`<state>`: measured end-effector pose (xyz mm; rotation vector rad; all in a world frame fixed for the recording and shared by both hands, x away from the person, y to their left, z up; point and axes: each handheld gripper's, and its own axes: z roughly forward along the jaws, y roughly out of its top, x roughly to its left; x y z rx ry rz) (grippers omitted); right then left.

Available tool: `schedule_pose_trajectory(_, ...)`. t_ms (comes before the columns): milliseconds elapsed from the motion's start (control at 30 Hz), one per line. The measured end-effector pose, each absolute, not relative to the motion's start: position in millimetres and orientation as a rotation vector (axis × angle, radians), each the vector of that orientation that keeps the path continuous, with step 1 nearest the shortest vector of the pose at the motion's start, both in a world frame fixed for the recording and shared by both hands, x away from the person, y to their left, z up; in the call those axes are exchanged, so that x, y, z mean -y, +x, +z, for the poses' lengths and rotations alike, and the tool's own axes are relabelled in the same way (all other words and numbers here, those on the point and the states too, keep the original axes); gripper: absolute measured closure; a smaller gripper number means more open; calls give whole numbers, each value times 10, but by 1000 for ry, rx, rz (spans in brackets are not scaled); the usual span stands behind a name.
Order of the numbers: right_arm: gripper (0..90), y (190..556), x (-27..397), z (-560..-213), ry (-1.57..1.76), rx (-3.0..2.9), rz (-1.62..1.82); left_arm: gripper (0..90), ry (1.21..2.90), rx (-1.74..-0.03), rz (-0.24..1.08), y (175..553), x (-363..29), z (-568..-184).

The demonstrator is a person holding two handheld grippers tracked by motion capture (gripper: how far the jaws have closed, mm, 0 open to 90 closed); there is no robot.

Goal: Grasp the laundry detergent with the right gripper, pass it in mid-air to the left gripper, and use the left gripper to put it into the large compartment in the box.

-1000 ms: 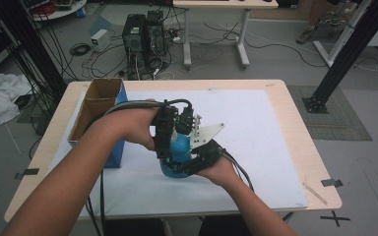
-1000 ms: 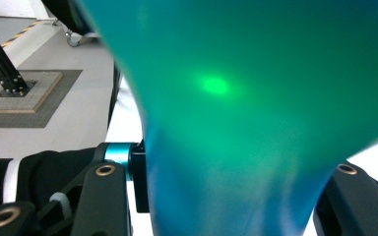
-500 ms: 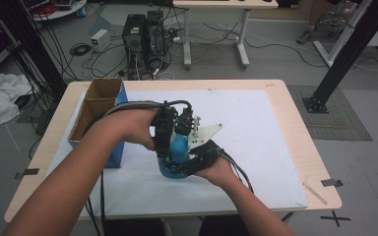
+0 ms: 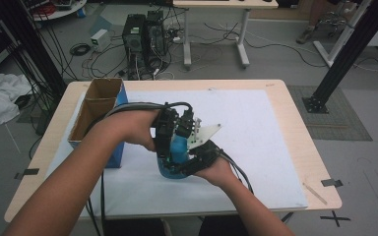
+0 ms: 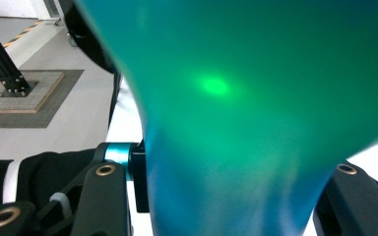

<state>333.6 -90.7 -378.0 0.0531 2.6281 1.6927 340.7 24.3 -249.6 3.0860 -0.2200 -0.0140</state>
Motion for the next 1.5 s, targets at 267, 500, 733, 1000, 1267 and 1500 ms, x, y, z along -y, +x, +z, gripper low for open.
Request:
schedule_pose_trajectory(267,460,3331,904,-3779,54,-2630,1692,356,3088,234,-11,3396,-238,-2496)
schedule_pose_trajectory(500,461,3329,893,-3785,52,-2628,1703,366,3093,226,-12,3388,-233,-2503)
schedule_pose_trajectory(733,461,3333,885,-3794,47,-2638,1700,371,3109,199,-8,3388,-233,-2517)
schedule_pose_trajectory(1000,459,3335,887,-3799,54,-2638,1708,378,3093,197,-1,3381,-243,-2509)
schedule_pose_trajectory(1267,438,3321,887,-3803,56,-2635,1713,379,3100,200,-4,3374,-232,-2504)
schedule_pose_trajectory(1500,334,3326,927,-3780,99,-2628,1723,380,3096,201,-12,3357,-215,-2460)
